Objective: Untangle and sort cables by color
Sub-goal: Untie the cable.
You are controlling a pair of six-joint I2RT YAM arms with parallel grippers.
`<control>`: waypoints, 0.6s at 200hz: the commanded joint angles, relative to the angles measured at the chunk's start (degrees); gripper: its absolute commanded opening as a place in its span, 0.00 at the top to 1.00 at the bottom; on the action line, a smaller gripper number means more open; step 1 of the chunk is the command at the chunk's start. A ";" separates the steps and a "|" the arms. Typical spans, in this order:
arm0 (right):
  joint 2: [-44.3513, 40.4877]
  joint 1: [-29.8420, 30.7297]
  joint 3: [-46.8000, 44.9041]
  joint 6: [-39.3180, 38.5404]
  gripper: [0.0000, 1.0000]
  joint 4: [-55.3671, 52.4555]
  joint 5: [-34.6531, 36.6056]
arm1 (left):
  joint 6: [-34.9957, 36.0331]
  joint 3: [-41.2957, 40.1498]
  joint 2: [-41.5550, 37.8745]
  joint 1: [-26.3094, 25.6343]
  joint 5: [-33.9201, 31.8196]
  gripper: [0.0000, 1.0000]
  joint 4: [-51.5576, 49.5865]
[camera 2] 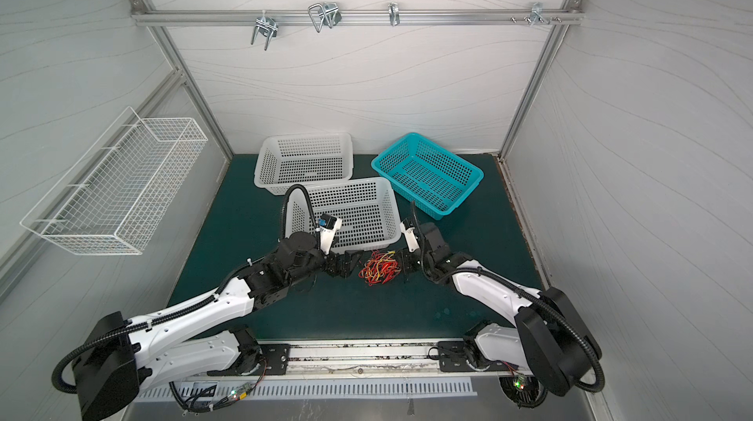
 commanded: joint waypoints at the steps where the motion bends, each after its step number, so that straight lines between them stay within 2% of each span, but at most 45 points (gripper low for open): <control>1: 0.16 0.35 0.72 -0.86 0.81 1.80 0.65 | 0.54 0.08 0.55 -0.30 0.43 0.01 3.37; 16: -0.91 0.44 0.80 -1.40 0.91 1.08 1.27 | 0.56 0.09 0.83 -0.37 0.43 0.01 3.32; 58: -10.09 2.09 4.32 -5.03 1.00 -7.67 4.59 | 0.90 0.47 1.63 -0.35 0.16 0.01 2.61; 95: -19.90 5.07 10.34 -9.48 1.00 -17.87 5.07 | 2.18 1.79 2.37 -0.30 0.49 0.01 2.34; 120: -26.19 5.12 12.47 -11.03 1.00 -19.64 2.99 | 3.08 3.05 2.89 -0.32 1.23 0.01 1.95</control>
